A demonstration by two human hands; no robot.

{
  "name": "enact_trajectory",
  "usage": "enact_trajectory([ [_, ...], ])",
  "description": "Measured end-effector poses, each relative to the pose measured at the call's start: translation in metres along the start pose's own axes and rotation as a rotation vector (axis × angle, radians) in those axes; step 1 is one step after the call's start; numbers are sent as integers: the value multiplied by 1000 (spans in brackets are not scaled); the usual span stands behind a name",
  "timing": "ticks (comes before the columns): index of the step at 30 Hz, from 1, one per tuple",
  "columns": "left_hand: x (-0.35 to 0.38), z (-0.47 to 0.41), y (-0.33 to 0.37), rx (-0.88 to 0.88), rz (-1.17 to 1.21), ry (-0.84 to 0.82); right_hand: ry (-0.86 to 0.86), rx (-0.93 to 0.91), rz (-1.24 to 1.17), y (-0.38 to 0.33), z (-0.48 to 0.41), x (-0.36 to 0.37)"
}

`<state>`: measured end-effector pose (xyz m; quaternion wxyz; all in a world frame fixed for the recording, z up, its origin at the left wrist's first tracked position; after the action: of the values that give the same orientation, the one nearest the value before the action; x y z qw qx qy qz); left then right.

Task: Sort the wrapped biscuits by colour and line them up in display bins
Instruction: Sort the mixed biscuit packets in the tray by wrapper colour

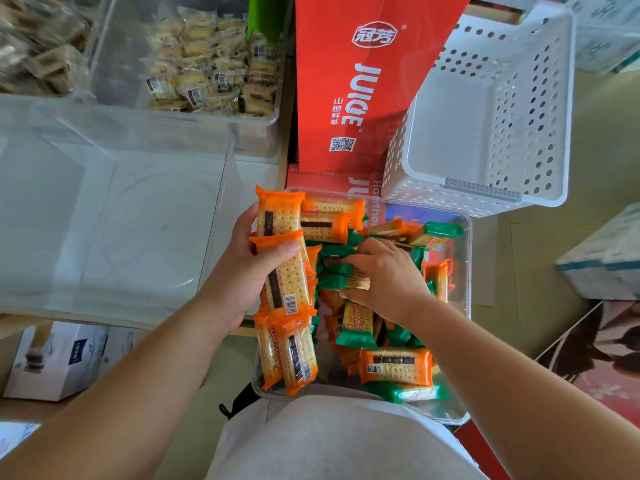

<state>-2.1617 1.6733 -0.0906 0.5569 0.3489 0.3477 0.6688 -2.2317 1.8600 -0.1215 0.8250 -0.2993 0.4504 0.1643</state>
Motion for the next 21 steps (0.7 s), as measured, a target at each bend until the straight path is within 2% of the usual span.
enact_trajectory([
  [5,-1,1,-2,-5,16,17,123,7,-333,12,17,-28],
  [8,0,2,-1,-6,25,15,116,-14,-501,10,17,-32],
  [14,1,3,-1,-7,31,18,167,47,-212,7,1,-14],
  [16,0,2,-2,-8,34,18,113,97,-185,7,-1,-4],
  [18,0,2,-2,-5,37,16,54,135,-215,4,-1,11],
  [21,0,2,-3,0,31,14,49,194,-420,5,2,27],
])
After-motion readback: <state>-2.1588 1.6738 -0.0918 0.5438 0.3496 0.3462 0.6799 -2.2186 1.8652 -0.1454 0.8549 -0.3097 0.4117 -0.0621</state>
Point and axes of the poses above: each hand's wrist, its own z-axis away from the middle knuckle, its own x-axis out of the palm, y = z × x, the point moved 9 cm from there along -z, towards the middle knuckle, and after that the axes turned 7 degrees about -y, right-handed, at the moved point
